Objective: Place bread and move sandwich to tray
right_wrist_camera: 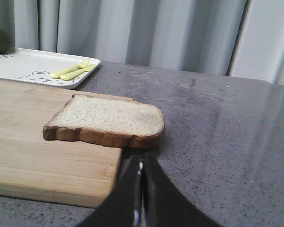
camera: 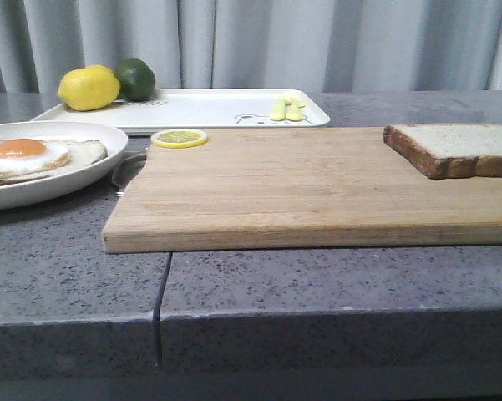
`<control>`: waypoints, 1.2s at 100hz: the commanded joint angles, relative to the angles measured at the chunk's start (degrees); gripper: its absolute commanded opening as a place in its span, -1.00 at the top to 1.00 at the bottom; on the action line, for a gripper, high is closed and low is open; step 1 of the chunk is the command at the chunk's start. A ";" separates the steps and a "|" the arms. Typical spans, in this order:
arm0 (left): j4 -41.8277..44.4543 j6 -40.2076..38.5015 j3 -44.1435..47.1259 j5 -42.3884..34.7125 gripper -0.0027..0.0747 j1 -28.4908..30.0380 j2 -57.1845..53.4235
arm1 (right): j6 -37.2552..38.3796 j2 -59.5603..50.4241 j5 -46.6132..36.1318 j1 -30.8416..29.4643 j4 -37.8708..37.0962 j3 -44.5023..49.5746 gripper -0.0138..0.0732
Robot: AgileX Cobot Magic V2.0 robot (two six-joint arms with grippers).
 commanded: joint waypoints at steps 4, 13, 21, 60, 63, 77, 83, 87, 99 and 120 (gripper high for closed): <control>-0.25 0.02 0.96 -4.71 0.98 0.13 -1.81 | 0.07 -1.13 -4.71 -0.39 -0.42 0.13 0.84; -0.25 0.02 0.96 -4.71 0.98 0.13 -1.81 | 0.07 -1.13 -4.71 -0.39 -0.42 0.13 0.84; -0.25 0.02 0.96 -4.71 0.98 0.13 -1.81 | 0.07 -1.13 -4.71 -0.39 -0.42 0.13 0.84; -0.25 0.02 0.96 -4.83 0.98 0.13 -1.81 | 0.07 -1.13 -4.71 -0.39 -0.42 0.13 0.84; -0.25 0.02 0.96 -5.08 0.98 0.13 -1.81 | 0.07 -1.13 -4.71 -0.39 -0.42 0.13 0.84; -1.33 0.02 0.96 -7.12 0.98 0.13 -1.81 | 0.07 -1.13 -4.82 -0.39 -0.42 0.13 0.84; -3.65 0.02 0.96 -8.21 0.98 0.13 -1.81 | 0.07 -1.13 -6.26 -0.39 -0.42 0.13 0.84; -5.74 0.02 0.96 -9.01 0.98 0.13 -1.81 | 0.07 -1.13 -7.33 -0.39 -0.42 0.13 0.84; -11.14 0.02 0.84 -10.22 0.98 0.13 -1.81 | 0.07 -1.13 -9.88 -0.39 -0.42 0.13 0.84; -16.17 0.02 -4.04 -6.38 0.98 0.13 -1.81 | 0.07 -1.08 -8.53 -0.39 0.46 -2.21 0.84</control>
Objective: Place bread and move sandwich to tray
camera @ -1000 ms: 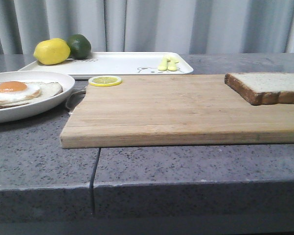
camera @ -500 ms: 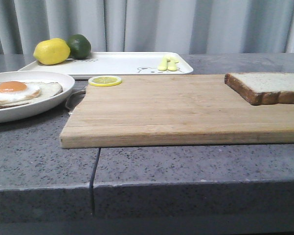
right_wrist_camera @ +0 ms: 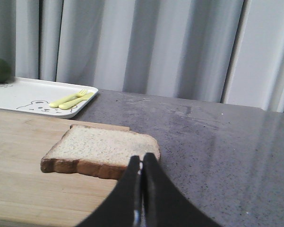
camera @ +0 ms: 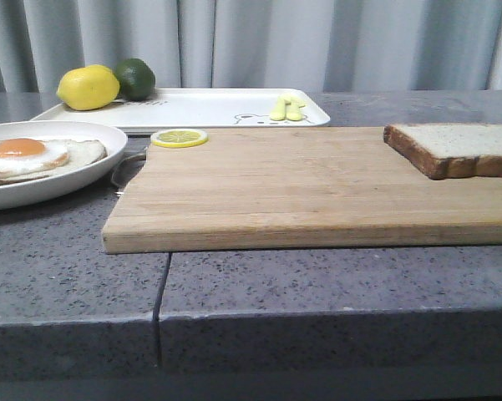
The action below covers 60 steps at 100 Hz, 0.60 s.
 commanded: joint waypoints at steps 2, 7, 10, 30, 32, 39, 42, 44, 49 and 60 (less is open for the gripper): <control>-1.85 0.02 -4.55 -1.09 0.98 0.13 -1.73 | 0.07 -1.08 -1.52 -0.39 0.72 -2.90 0.84; -1.85 0.02 -6.91 1.24 0.98 0.13 -1.49 | 0.07 -1.08 1.94 -0.39 1.12 -4.81 0.84; -1.85 0.02 -8.79 2.93 0.98 0.13 -0.99 | 0.07 -0.95 4.16 -0.39 1.34 -6.10 0.83; -1.93 -0.08 -21.07 14.34 0.98 0.13 5.77 | 0.07 2.83 18.69 -0.39 1.50 -16.72 0.83; -1.93 -0.08 -22.53 15.40 0.98 0.13 6.86 | 0.12 3.59 19.73 -0.39 1.50 -17.45 0.83; -1.93 -0.08 -27.67 19.38 0.98 0.13 10.99 | 0.27 6.57 22.73 -0.39 1.50 -21.16 0.83; -1.93 -0.08 -29.83 21.25 0.98 0.13 12.80 | 0.53 7.89 23.81 -0.39 1.50 -23.02 0.83; -1.93 -0.08 -31.50 22.71 0.98 0.13 14.20 | 0.78 8.91 24.56 -0.39 1.50 -24.12 0.83; -1.93 -0.08 -35.44 26.16 0.98 0.13 17.48 | 1.44 11.37 26.18 -0.39 1.50 -26.67 0.83; -3.30 -0.08 -44.09 33.57 0.98 0.13 24.78 | 2.29 16.99 29.11 -0.39 1.50 -31.70 0.83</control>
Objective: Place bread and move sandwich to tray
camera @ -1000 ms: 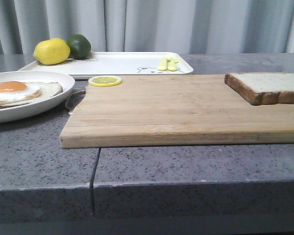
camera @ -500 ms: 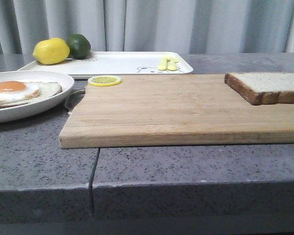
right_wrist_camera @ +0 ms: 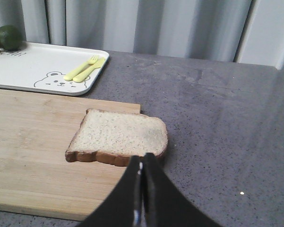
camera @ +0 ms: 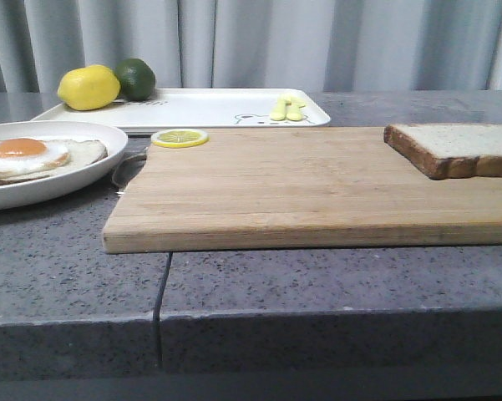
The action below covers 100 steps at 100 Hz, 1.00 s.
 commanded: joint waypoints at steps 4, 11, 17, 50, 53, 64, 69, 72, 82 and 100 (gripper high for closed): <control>-2.40 -0.08 -9.96 4.36 0.98 0.13 7.95 | 0.99 7.31 -0.32 -0.39 0.19 -6.99 0.83; -2.54 0.03 -14.06 8.09 0.98 0.13 11.80 | 1.01 11.21 1.53 -0.39 0.19 -9.80 0.83; -2.54 0.03 -16.47 10.28 0.98 0.13 14.39 | 1.01 14.64 2.92 -0.39 0.19 -11.92 0.83; -2.54 0.11 -18.34 12.77 0.98 0.13 21.78 | 1.20 22.69 3.27 -0.39 1.07 -15.59 0.83; -2.54 0.11 -18.34 12.77 0.96 0.13 21.89 | 1.20 22.69 3.27 -0.39 1.07 -15.59 0.83; -2.54 0.16 -18.34 12.66 0.75 0.13 21.89 | 1.20 22.62 3.27 -0.39 1.07 -15.59 0.77; -2.77 0.16 -18.34 13.06 0.57 0.13 21.89 | 1.20 22.62 3.41 -0.39 1.07 -15.59 0.66; -2.91 0.16 -18.34 13.38 0.42 0.13 21.89 | 1.20 22.62 3.64 -0.39 1.34 -15.59 0.58; -2.91 0.16 -18.34 13.92 -0.04 0.13 21.89 | 1.20 22.62 4.07 -0.39 1.82 -15.59 0.22; -2.91 0.16 -18.34 14.04 -0.37 0.13 21.89 | 1.20 22.62 4.14 -0.39 1.97 -15.59 -0.39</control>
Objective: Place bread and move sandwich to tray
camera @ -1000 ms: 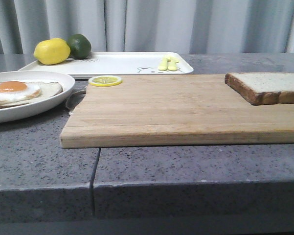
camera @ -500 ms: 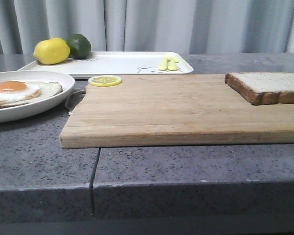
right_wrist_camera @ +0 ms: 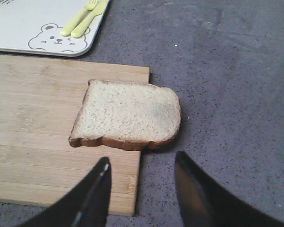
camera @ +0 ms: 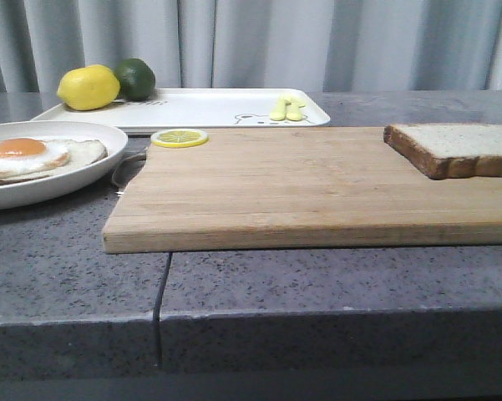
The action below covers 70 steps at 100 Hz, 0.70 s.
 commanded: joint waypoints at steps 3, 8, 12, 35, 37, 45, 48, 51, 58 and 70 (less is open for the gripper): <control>-1.67 0.16 -1.99 -3.11 -0.37 0.13 0.26 | -0.01 0.42 -3.57 -0.39 0.47 -2.18 -0.41; -1.67 0.16 -1.99 -3.11 -0.37 0.13 0.26 | -0.01 0.42 -3.57 -0.39 0.47 -2.18 -0.42; -1.67 0.16 -1.99 -3.11 -0.36 0.13 0.26 | -0.01 0.42 -3.57 -0.39 0.47 -2.18 -0.42; -1.67 0.16 -1.99 -3.11 -0.34 0.13 0.26 | -0.01 0.42 -4.03 -0.39 0.47 -2.18 -0.42; -1.67 0.16 -1.99 -3.11 -0.34 0.13 0.26 | -0.01 0.42 -4.11 -0.39 0.47 -2.18 -0.42; -1.67 0.16 -1.99 -3.11 -0.34 0.13 0.26 | -0.01 0.42 -4.48 -0.39 0.47 -2.18 -0.42; -1.67 0.16 -1.99 -3.11 -0.34 0.13 0.26 | -0.01 0.42 -4.48 -0.39 0.47 -2.18 -0.42; -1.67 0.16 -1.99 -3.11 -0.34 0.13 0.26 | -0.01 0.42 -4.65 -0.39 0.47 -2.18 -0.42; -1.67 0.16 -1.99 -3.11 -0.34 0.13 0.26 | -0.01 0.42 -4.65 -0.39 0.47 -2.18 -0.42; -1.67 0.16 -1.99 -3.11 -0.34 0.13 0.26 | -0.01 0.42 -4.89 -0.39 0.47 -2.18 -0.42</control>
